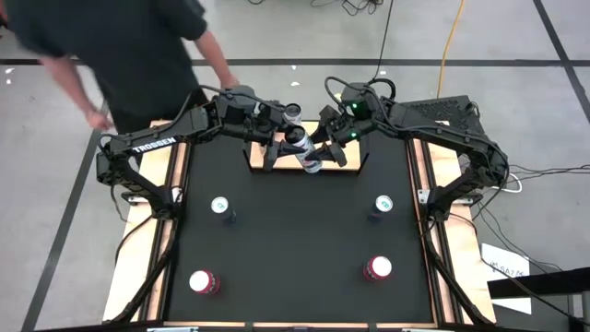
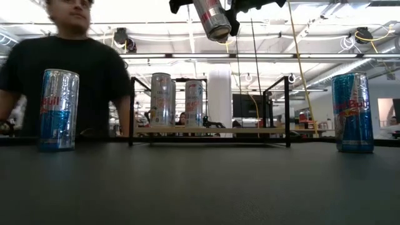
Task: Place canned beverage on shelf
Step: Put the white-pink soda can on the shelf aligned with the other white-pink soda can
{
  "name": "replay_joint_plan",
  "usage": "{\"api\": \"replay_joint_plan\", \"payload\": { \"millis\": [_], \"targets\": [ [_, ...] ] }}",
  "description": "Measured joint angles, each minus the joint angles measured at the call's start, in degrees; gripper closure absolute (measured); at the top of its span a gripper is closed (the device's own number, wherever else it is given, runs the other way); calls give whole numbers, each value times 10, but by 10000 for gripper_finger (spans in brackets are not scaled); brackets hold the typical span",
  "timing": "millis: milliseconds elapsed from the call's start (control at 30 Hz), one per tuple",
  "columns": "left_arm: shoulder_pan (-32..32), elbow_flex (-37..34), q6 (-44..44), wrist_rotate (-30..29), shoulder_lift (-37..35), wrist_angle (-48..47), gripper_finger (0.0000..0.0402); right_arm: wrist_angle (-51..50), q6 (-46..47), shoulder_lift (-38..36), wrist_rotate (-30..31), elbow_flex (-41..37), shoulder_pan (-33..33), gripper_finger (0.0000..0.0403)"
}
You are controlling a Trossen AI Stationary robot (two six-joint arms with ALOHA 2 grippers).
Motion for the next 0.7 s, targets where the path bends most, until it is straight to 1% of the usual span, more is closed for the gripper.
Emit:
{"api": "replay_joint_plan", "payload": {
  "millis": [133, 233, 300, 367, 400, 533, 600, 700],
  "targets": [
    [0, 0, 0, -2, 0, 1, 159, 2, -2, 0, 18, 0, 1, 144],
    [0, 0, -14, -24, 0, 2, 151, 4, -4, 0, 34, 0, 1, 146],
    [1, 0, -22, -44, 0, 6, 135, 9, -3, 0, 53, 0, 1, 148],
    [3, 0, -32, -67, -1, 13, 110, 20, 7, 1, 82, 0, 1, 149],
    [3, 0, -32, -68, -2, 18, 95, 21, 11, 3, 93, 0, 1, 151],
    [2, 2, -32, -76, -7, 20, 45, 32, 15, 4, 103, -2, 1, 161],
    [2, 1, -32, -77, -6, 13, 31, 43, 14, 3, 106, -2, 1, 168],
    [2, 1, -32, -79, -5, 10, 26, 45, 12, 3, 107, -2, 1, 175]
  ]
}}
